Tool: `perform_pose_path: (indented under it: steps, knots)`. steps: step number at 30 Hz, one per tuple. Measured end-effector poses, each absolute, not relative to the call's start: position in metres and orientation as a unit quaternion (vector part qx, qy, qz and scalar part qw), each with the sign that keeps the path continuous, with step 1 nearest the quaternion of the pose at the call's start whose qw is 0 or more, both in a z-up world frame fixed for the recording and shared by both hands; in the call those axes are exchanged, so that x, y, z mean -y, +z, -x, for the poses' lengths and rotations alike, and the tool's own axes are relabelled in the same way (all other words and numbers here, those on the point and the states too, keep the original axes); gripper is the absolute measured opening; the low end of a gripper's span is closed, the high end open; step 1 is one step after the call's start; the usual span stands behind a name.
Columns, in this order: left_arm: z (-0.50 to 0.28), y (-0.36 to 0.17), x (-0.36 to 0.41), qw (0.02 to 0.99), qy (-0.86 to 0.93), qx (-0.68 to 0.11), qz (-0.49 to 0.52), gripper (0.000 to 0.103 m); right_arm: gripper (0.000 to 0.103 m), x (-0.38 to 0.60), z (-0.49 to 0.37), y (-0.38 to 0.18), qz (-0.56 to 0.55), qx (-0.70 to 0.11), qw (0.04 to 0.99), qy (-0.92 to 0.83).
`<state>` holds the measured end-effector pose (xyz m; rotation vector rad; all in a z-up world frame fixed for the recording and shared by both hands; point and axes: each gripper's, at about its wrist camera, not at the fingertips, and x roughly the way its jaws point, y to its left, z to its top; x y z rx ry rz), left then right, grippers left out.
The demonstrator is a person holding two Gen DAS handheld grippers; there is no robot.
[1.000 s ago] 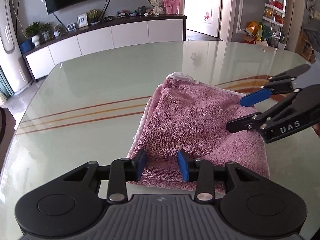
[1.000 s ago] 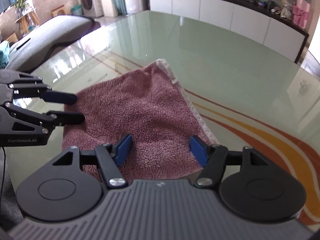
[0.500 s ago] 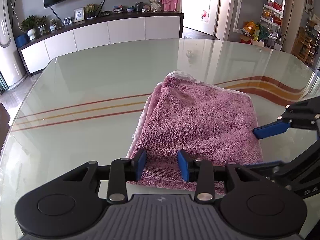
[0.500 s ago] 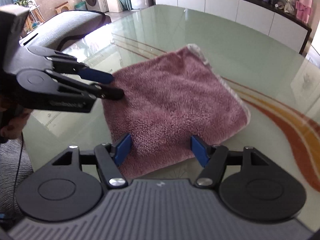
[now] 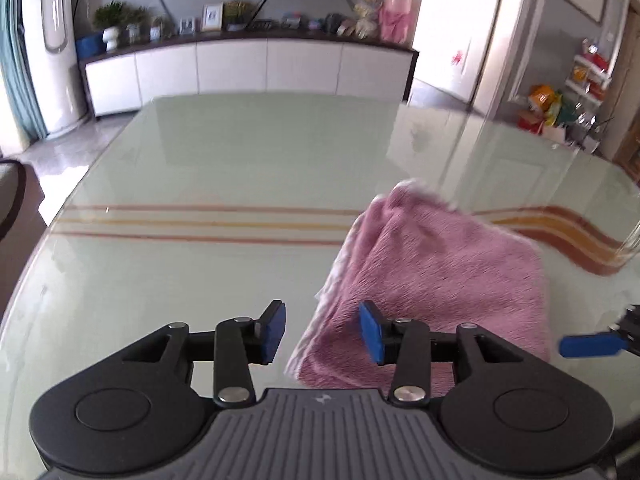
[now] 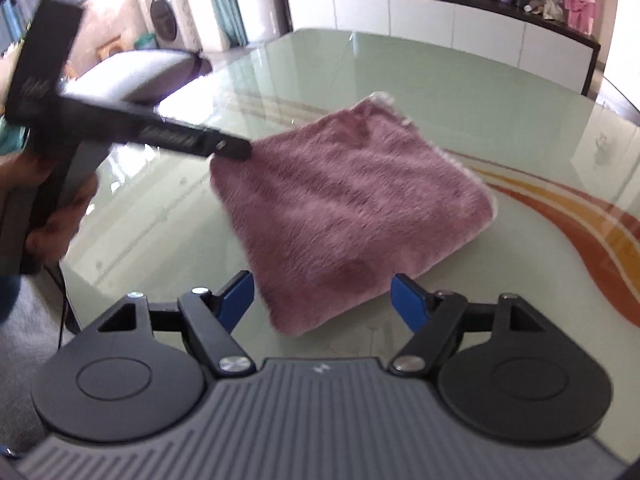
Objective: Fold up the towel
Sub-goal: 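Press the folded towel flat with both open grippers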
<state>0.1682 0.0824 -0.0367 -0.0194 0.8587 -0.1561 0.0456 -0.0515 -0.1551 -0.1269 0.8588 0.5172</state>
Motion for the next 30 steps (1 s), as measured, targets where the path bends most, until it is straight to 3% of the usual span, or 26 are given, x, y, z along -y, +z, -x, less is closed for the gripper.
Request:
perform_pose_path:
  steps: [19,30]
  knots:
    - [-0.122,-0.040,-0.056,0.883,-0.124,-0.451,0.021,0.048,0.078,0.096,-0.054,-0.173,0.070,-0.429,0.886,0.158]
    - [-0.099,-0.032,-0.056,0.894,-0.112,-0.433,0.035,0.051,0.080,0.099,-0.041,-0.154,0.051,-0.417,0.898,0.135]
